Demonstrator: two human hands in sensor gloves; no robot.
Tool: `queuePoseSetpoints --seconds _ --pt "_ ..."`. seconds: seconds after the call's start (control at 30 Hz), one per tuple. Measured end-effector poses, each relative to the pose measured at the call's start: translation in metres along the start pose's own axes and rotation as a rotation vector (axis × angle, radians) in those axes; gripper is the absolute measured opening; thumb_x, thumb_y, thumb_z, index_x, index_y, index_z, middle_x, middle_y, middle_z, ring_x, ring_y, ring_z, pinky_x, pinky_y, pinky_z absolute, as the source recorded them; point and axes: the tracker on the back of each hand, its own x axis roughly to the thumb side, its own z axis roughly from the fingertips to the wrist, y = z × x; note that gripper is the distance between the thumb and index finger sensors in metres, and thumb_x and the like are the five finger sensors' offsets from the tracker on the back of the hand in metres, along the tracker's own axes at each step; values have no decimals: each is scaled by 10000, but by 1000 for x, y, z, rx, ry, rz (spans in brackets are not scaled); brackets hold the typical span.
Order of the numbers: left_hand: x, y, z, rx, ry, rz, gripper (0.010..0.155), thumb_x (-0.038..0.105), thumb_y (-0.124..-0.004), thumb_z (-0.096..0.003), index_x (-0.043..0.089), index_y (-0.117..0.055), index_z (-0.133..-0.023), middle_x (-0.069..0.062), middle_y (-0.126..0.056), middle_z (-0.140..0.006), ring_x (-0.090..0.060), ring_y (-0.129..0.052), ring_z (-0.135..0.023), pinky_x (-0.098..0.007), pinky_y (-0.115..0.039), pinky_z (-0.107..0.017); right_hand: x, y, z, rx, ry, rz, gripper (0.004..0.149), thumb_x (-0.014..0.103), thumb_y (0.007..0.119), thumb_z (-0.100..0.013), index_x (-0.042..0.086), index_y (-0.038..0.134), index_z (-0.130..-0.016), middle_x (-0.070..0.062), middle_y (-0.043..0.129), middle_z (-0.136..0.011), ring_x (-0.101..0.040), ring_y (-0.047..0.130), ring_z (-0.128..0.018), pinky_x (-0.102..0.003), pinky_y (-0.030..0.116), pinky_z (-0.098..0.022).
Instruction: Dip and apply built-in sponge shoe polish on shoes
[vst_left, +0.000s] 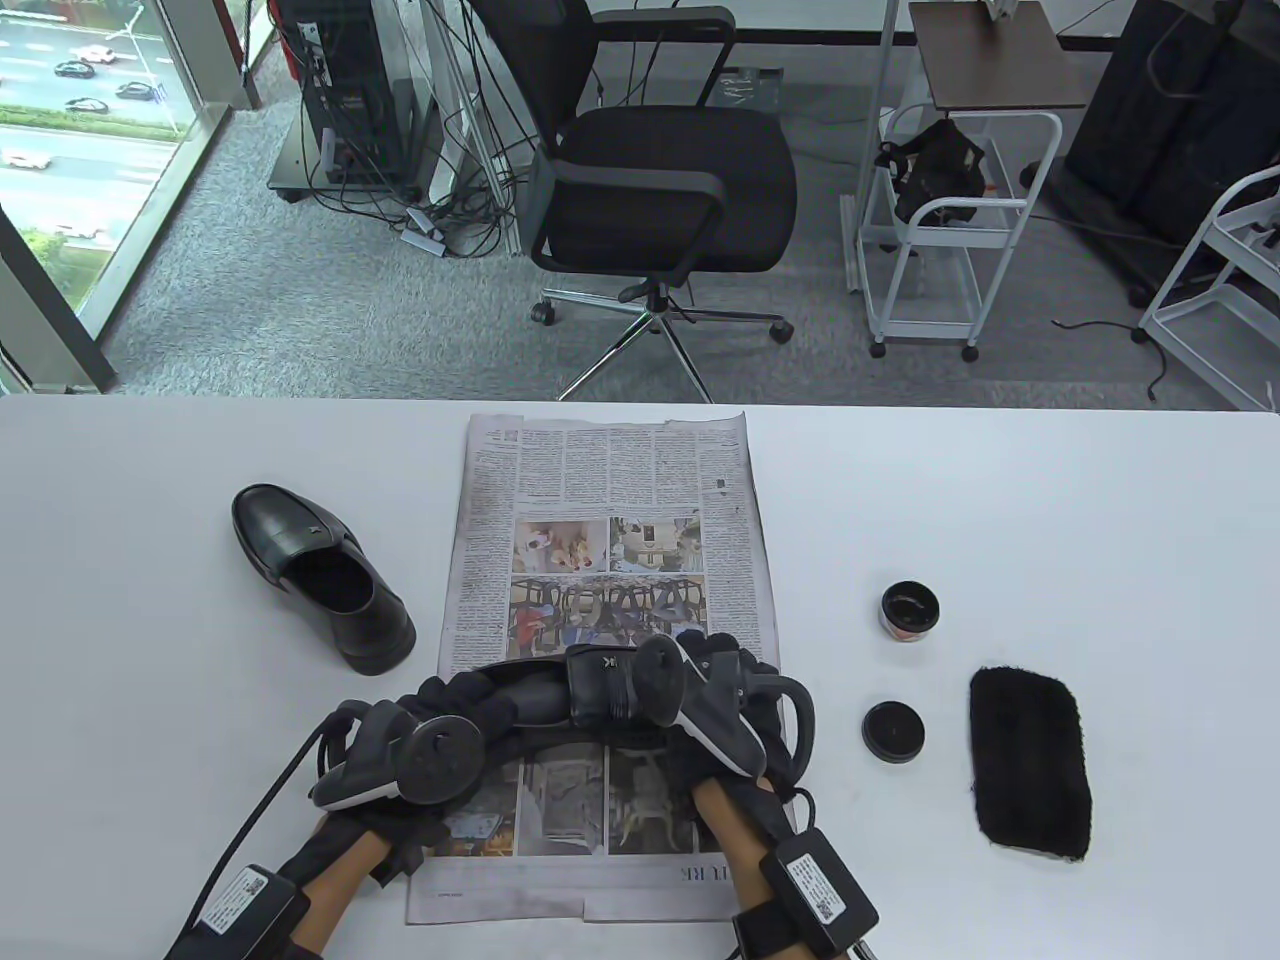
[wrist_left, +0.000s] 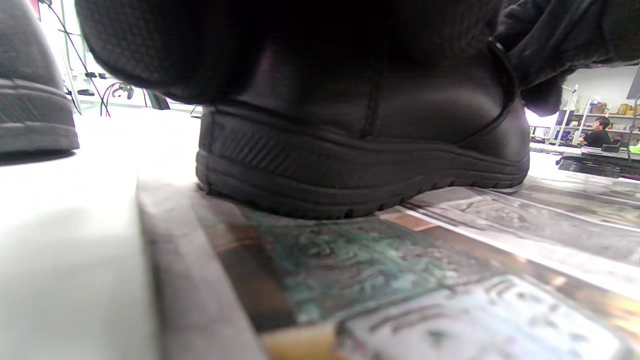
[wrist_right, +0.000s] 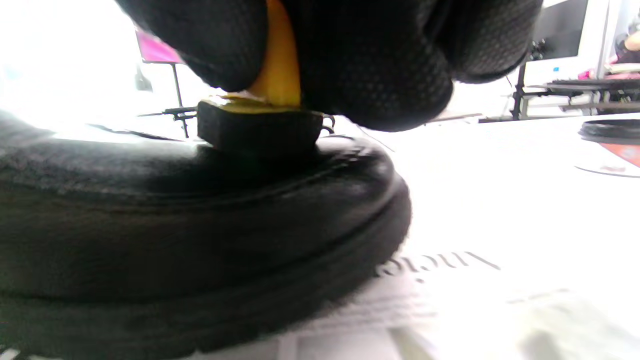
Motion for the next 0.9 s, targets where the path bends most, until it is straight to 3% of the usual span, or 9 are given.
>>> queuePoseSetpoints --seconds 0.17,0.37,0.53,0.67,0.77,0.9 --pt "0 0 0 1 0 -1 441 478 -637 -592 224 -679 -949 -44 -612 -978 -479 -796 -742 -614 -716 -574 -3 -2 5 14 -29 -41 465 356 809 -434 104 804 -824 -152 951 -637 -227 980 -363 -550 814 -498" --pt "0 0 0 2 0 0 440 478 -636 -592 225 -678 -949 -46 -611 -979 -479 -796 -741 -614 -715 -575 21 -4 13 72 -129 -109 458 383 799 -437 103 818 -800 -137 960 -597 -212 984 -339 -537 828 -478" --pt "0 0 0 2 2 2 439 478 -637 -591 226 -679 -948 -45 -610 -980 -477 -795 -742 -614 -715 -575 38 -5 19 -7 -204 -126 457 351 782 -434 128 784 -833 -136 926 -661 -236 968 -407 -555 790 -524" --pt "1 0 -1 -5 15 1 439 477 -639 -590 227 -682 -949 -51 -607 -983 -483 -793 -742 -618 -712 -576 43 0 16 -71 -242 -243 461 330 775 -431 126 773 -845 -149 917 -678 -249 965 -417 -567 779 -528" --pt "0 0 -2 -7 10 5 438 478 -639 -591 229 -683 -949 -52 -607 -983 -484 -791 -742 -620 -709 -576 45 1 14 -112 -239 -202 469 335 772 -431 126 767 -850 -145 912 -686 -256 962 -420 -573 773 -530" --pt "1 0 -1 -7 9 6 440 478 -638 -591 229 -681 -951 -51 -604 -985 -486 -788 -745 -621 -708 -577 47 3 10 -153 -239 -13 476 338 766 -433 135 756 -864 -140 901 -711 -270 953 -444 -580 752 -556"
